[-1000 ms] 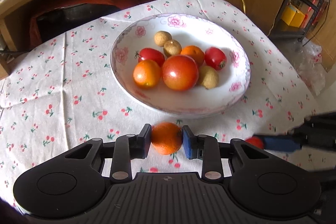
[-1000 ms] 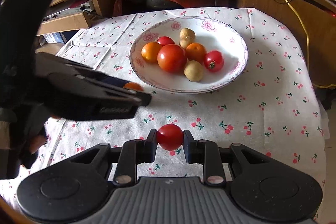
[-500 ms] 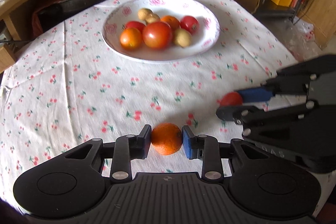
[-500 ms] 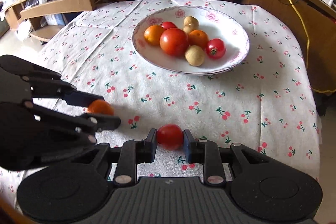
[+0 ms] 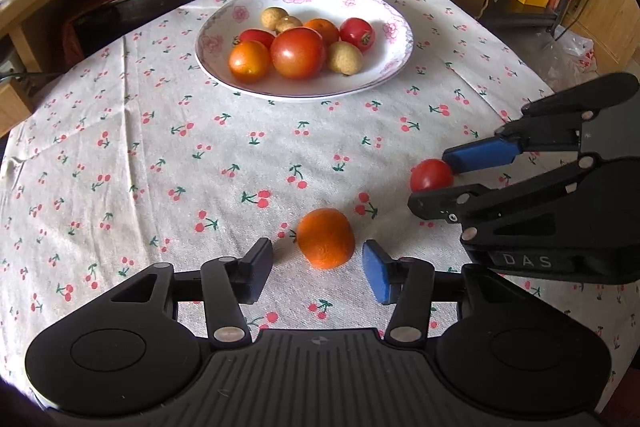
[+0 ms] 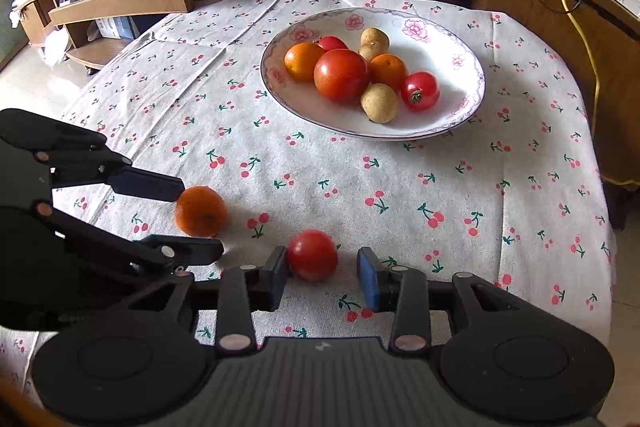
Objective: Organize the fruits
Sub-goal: 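Close the left tool on the orange tangerine while the right tool grasps the red tomato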
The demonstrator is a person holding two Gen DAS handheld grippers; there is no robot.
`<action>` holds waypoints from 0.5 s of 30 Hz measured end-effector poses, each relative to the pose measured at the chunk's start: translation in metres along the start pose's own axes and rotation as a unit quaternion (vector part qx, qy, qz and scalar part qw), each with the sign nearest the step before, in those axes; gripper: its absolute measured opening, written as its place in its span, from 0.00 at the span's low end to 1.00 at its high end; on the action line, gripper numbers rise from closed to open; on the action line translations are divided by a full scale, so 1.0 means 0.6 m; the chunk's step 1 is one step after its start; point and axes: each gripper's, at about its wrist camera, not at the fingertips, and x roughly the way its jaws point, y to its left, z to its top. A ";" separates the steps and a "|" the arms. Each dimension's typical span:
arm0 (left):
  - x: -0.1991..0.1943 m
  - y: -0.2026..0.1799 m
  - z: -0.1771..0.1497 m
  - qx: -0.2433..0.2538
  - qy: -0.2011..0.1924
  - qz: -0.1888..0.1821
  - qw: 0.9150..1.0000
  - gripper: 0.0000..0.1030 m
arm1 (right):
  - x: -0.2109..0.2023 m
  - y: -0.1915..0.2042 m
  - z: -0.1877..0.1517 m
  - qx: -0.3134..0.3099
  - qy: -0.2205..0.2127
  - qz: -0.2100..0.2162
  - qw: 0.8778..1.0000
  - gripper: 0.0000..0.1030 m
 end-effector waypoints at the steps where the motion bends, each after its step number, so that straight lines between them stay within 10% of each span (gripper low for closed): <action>1: -0.001 0.000 0.002 0.000 -0.001 -0.002 1.000 0.57 | 0.000 0.000 0.000 0.000 0.000 -0.001 1.000 0.37; 9: 0.000 0.004 0.005 -0.005 -0.003 -0.010 1.000 0.60 | 0.000 -0.001 -0.001 -0.001 -0.005 0.000 1.000 0.37; 15: 0.000 0.001 0.009 -0.007 0.005 -0.021 1.000 0.44 | 0.001 0.006 0.006 -0.002 0.000 0.005 1.000 0.27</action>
